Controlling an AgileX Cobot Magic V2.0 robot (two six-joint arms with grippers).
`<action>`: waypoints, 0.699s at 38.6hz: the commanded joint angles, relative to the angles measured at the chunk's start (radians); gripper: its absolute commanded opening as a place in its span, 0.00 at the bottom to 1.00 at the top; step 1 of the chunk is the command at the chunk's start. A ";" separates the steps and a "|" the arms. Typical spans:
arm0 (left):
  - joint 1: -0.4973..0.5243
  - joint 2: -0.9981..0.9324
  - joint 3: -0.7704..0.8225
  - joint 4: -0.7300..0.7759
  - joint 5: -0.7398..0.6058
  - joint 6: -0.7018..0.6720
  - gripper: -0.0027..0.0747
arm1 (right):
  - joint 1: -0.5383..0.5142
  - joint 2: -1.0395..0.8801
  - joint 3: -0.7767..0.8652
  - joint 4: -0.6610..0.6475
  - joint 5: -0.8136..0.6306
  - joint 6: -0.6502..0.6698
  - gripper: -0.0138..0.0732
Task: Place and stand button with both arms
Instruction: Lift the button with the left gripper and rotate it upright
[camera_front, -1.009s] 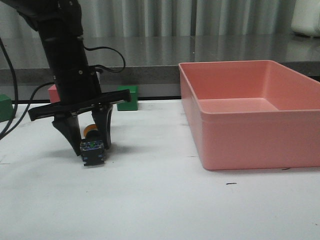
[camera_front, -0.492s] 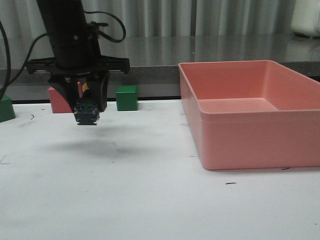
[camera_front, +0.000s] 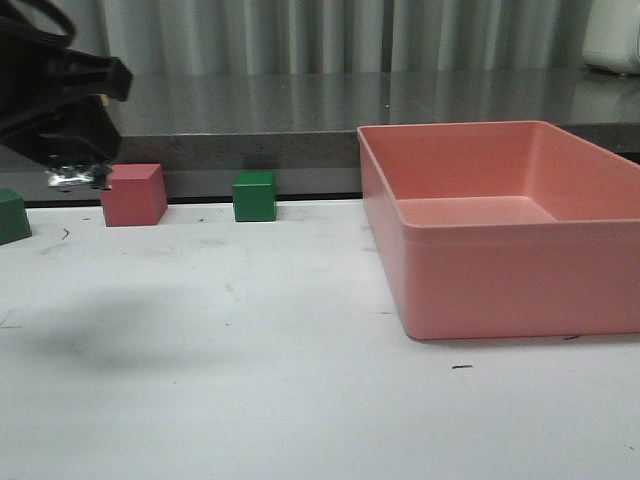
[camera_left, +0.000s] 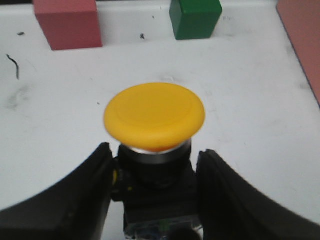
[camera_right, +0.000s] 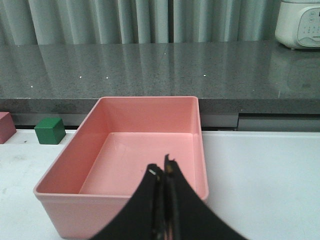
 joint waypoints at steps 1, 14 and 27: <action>0.035 -0.103 0.101 0.029 -0.284 -0.011 0.25 | -0.006 0.010 -0.028 -0.013 -0.080 -0.005 0.08; 0.059 -0.099 0.313 0.238 -0.728 0.052 0.25 | -0.006 0.010 -0.028 -0.013 -0.080 -0.005 0.08; 0.059 0.111 0.313 0.235 -0.908 0.052 0.25 | -0.006 0.010 -0.028 -0.013 -0.080 -0.005 0.08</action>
